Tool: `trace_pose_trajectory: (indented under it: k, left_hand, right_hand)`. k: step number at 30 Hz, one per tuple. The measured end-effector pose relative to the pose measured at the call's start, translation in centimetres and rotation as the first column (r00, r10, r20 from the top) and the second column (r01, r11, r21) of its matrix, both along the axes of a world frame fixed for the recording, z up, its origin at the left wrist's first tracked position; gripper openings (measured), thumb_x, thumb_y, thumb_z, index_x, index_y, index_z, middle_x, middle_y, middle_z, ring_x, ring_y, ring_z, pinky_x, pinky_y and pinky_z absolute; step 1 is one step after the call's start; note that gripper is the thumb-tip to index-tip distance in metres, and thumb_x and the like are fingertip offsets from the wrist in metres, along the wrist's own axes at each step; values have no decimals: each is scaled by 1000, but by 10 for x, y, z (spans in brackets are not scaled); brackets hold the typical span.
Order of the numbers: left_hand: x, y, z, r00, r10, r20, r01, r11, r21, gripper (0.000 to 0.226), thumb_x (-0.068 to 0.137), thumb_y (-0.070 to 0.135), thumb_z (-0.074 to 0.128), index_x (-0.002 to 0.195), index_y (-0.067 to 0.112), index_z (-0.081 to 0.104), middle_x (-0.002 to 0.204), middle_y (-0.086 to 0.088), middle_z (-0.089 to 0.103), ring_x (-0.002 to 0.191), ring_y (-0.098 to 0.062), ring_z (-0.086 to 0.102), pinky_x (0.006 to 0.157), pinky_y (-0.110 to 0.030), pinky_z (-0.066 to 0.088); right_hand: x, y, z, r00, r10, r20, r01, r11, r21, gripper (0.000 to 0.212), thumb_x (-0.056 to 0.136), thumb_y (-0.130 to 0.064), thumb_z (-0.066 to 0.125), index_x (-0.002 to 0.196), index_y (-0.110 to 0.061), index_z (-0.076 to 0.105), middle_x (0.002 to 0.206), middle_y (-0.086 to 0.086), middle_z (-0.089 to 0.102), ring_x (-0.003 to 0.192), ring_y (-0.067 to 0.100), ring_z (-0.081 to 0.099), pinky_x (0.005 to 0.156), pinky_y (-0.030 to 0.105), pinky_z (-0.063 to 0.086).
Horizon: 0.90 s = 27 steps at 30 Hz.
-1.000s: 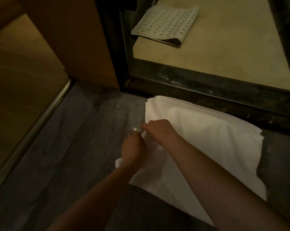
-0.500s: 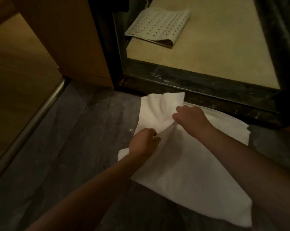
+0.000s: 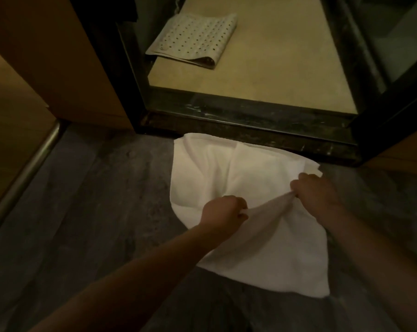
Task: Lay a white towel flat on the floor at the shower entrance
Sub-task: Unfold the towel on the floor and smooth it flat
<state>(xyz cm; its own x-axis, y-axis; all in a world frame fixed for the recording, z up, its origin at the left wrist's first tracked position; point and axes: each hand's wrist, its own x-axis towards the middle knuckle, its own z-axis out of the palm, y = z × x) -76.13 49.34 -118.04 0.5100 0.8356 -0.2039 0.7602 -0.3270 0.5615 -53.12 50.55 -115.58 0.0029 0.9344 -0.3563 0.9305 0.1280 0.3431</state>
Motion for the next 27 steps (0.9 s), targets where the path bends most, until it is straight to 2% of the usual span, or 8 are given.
trace_pose_trajectory:
  k: [4,6,9,11,15,19,24,27]
  left_hand:
    - [-19,0,-5,998,34,-57,-36,999,-39,19,88,39,57,103,27,62,103,5,62,94,-14,57,80,-25,46]
    - [-35,-1,-6,997,8,-80,-13,998,-58,16,89,36,55,101,28,63,101,6,63,91,-11,57,73,-22,40]
    - [-61,-1,-4,989,-51,-139,35,993,-114,17,89,37,54,100,30,65,101,9,63,88,-7,54,73,-20,37]
    - [-78,2,-1,976,-48,-212,28,995,-93,16,89,36,53,98,31,65,99,10,63,86,-7,55,71,-21,39]
    - [-92,19,3,939,44,-341,-50,999,-9,17,86,36,55,100,32,62,101,8,63,88,-11,57,73,-26,48]
    - [-58,32,-3,960,168,-222,-179,983,-29,48,75,55,66,114,29,55,104,6,60,89,-12,56,77,-27,49]
    - [17,43,-15,954,165,-250,-163,986,28,81,63,68,69,125,22,47,117,-1,58,97,-17,56,73,-28,44]
    - [49,48,-18,959,123,-254,-113,992,56,89,62,64,73,132,23,39,123,-2,54,103,-19,55,74,-30,46]
  right_hand:
    - [-24,8,-7,977,133,-167,-122,990,74,37,86,-11,57,120,-25,54,121,4,46,109,22,47,74,32,41]
    - [-37,14,-8,951,208,-227,-194,977,83,58,82,-7,61,134,-28,42,138,6,37,123,24,38,89,35,40]
    - [-46,26,-11,952,273,-140,-276,961,-4,83,80,-7,66,146,-32,21,155,5,16,141,26,16,107,41,27]
    - [-46,32,-14,953,282,-114,-288,957,-39,79,83,-8,65,146,-32,23,155,4,16,142,26,13,110,42,24]
    - [-51,36,-25,934,344,-100,-346,938,-4,46,92,-12,49,135,-25,41,145,6,34,134,26,28,104,40,31]
    - [-52,40,-34,931,341,-129,-343,939,8,43,93,-12,46,133,-25,41,140,4,39,131,23,32,101,38,32]
    - [-56,45,-34,942,303,-143,-309,951,-18,31,95,-23,46,125,-27,51,139,2,47,137,22,29,115,42,12]
    - [-50,38,-25,956,277,-100,-281,960,-22,34,94,-23,50,127,-28,50,122,5,61,126,24,46,116,44,3]
